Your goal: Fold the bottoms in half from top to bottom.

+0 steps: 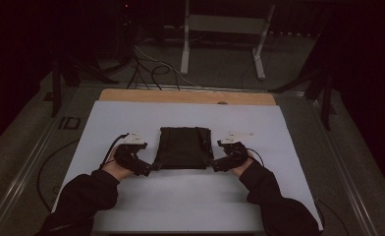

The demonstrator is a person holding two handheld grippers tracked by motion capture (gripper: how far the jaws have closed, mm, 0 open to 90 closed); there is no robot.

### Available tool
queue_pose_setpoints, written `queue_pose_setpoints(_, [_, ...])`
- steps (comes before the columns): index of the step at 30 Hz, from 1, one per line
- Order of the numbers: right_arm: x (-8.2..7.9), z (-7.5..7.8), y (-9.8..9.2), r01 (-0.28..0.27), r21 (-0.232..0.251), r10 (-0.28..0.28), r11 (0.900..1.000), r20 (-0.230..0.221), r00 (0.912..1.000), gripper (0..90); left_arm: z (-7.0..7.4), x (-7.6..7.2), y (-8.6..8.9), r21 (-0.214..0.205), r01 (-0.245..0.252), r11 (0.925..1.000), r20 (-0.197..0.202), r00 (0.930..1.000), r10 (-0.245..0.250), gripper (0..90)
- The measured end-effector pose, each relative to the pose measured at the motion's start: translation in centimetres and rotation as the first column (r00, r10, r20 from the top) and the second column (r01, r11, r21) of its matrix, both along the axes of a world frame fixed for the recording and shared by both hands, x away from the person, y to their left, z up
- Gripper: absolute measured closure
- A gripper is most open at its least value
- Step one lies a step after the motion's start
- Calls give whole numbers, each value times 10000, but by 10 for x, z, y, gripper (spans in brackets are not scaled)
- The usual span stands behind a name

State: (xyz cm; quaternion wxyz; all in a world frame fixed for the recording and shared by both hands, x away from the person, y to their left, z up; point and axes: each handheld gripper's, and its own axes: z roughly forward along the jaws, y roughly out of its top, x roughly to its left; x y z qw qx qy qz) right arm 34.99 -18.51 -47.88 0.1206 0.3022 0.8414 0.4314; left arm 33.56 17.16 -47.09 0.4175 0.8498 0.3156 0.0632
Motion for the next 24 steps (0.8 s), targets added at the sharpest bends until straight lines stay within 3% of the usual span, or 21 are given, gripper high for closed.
queue_pose_setpoints(13, [-23, -3, -20, -178, 146, 177, 9997, 99, 9998, 109, -9, -27, 20, -142, -128, 9998, 108, 9999, 130, 0])
queue_pose_setpoints(19, [-33, -4, -32, -33, 238, 32, 9997, 23, 10000, 109, -10, -38, 26, 52, -121, 9999, 265, 9996, 119, 0])
queue_pose_setpoints(24, [-42, -7, -44, 125, 76, -125, 9999, -21, 9999, 109, -12, -46, 33, 0, -99, 10000, 163, 9998, 99, 0])
